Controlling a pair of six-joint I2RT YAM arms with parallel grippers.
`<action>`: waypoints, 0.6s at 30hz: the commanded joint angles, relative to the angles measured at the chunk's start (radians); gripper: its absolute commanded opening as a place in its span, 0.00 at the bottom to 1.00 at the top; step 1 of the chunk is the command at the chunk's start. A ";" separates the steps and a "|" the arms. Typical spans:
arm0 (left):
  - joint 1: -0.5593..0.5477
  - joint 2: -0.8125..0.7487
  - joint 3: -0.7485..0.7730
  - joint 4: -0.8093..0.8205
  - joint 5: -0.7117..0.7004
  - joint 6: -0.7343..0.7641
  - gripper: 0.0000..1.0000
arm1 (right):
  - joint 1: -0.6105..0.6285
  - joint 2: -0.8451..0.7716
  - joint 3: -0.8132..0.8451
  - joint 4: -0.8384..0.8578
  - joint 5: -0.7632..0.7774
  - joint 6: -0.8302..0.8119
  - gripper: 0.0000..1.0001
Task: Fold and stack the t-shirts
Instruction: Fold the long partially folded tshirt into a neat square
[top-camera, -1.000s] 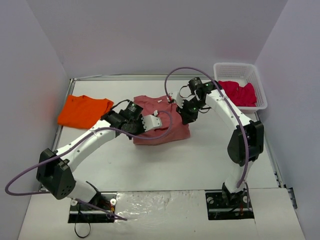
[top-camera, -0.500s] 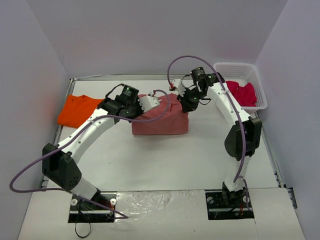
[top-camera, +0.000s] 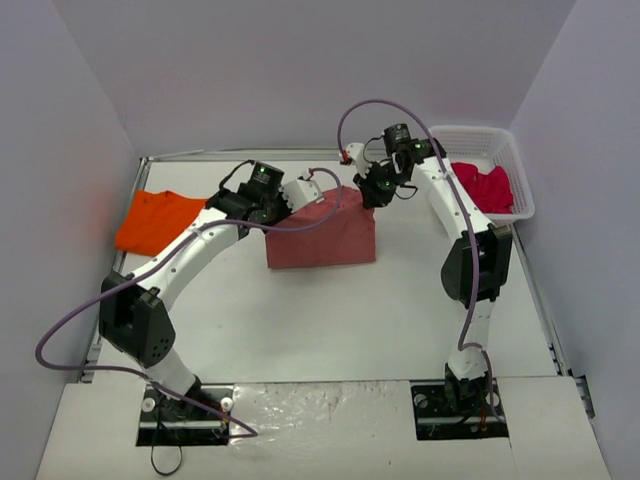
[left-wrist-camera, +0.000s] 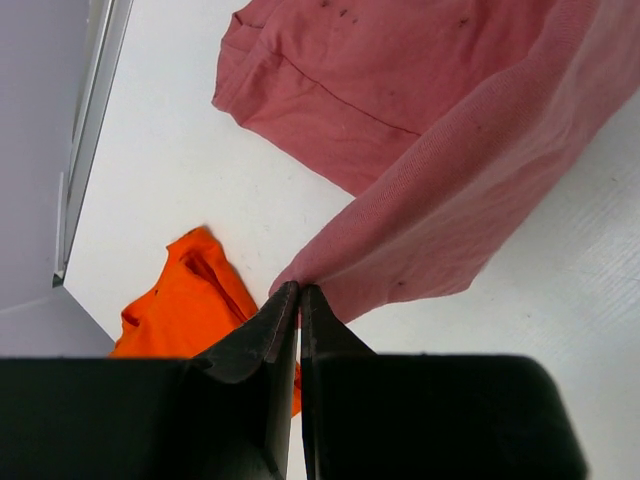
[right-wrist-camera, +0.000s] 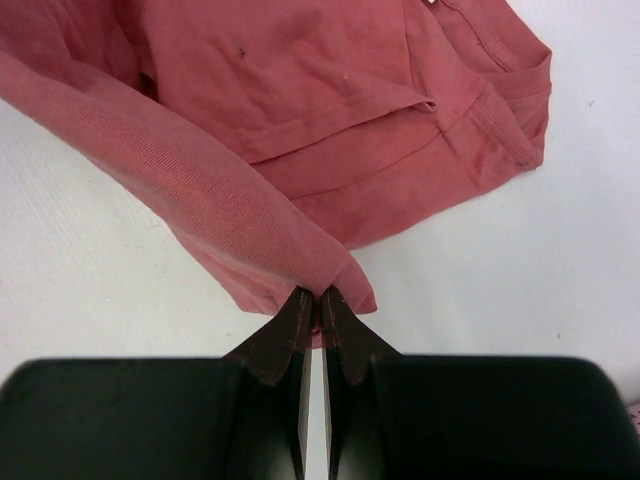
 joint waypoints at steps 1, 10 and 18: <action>0.020 0.019 0.064 0.060 -0.048 -0.012 0.02 | -0.008 0.026 0.044 -0.011 0.008 0.009 0.00; 0.054 0.131 0.119 0.122 -0.059 0.005 0.02 | -0.024 0.139 0.142 0.022 0.021 0.020 0.00; 0.077 0.242 0.205 0.135 -0.058 0.025 0.02 | -0.046 0.262 0.272 0.046 0.025 0.040 0.00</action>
